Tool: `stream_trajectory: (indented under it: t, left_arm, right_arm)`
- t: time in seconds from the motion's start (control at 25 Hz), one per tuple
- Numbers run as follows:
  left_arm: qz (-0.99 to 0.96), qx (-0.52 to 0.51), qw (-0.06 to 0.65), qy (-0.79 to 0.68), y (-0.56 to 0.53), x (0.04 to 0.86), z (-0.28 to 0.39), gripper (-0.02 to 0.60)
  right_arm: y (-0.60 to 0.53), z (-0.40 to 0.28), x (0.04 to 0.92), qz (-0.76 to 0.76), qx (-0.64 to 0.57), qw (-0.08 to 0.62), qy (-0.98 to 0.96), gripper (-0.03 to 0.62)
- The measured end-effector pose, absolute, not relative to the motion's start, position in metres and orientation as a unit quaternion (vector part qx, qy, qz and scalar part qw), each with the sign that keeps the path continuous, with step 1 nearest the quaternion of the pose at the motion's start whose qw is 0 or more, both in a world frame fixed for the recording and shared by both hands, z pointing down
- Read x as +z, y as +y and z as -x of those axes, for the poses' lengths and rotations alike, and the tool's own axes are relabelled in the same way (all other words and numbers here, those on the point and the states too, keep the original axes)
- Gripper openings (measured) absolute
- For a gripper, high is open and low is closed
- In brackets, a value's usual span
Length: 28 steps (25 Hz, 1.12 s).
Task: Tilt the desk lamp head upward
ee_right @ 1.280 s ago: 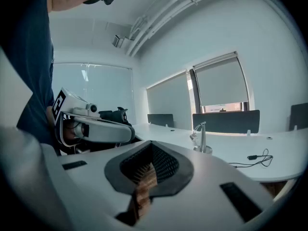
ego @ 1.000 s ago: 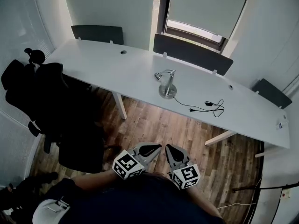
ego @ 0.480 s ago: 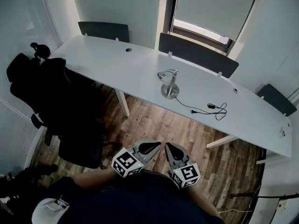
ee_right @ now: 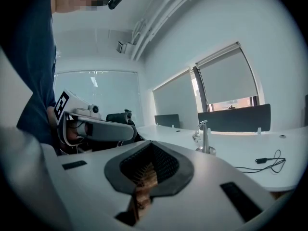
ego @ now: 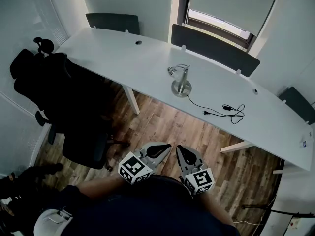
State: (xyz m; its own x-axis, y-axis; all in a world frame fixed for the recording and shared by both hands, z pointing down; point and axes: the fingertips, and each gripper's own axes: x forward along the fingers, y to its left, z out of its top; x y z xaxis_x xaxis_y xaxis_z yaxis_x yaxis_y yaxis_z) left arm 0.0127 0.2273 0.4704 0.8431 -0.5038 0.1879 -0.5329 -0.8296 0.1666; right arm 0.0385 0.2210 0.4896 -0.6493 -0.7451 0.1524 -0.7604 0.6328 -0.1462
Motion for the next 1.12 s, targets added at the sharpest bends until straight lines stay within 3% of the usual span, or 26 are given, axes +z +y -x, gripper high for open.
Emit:
stream_trajectory:
  t: [0.76, 1.12]
  left_arm:
    - [-0.975, 0.053, 0.080, -0.202, -0.030, 0.452, 0.028, 0.006]
    - [-0.977, 0.052, 0.084, -0.189, -0.090, 0.453, 0.020, 0.006]
  right_arm:
    - [-0.021, 0.004, 0.477, -0.473, 0.077, 0.056, -0.876, 0.011]
    - [-0.076, -0.007, 0.481, -0.487, 0.086, 0.075, -0.866, 0.011]
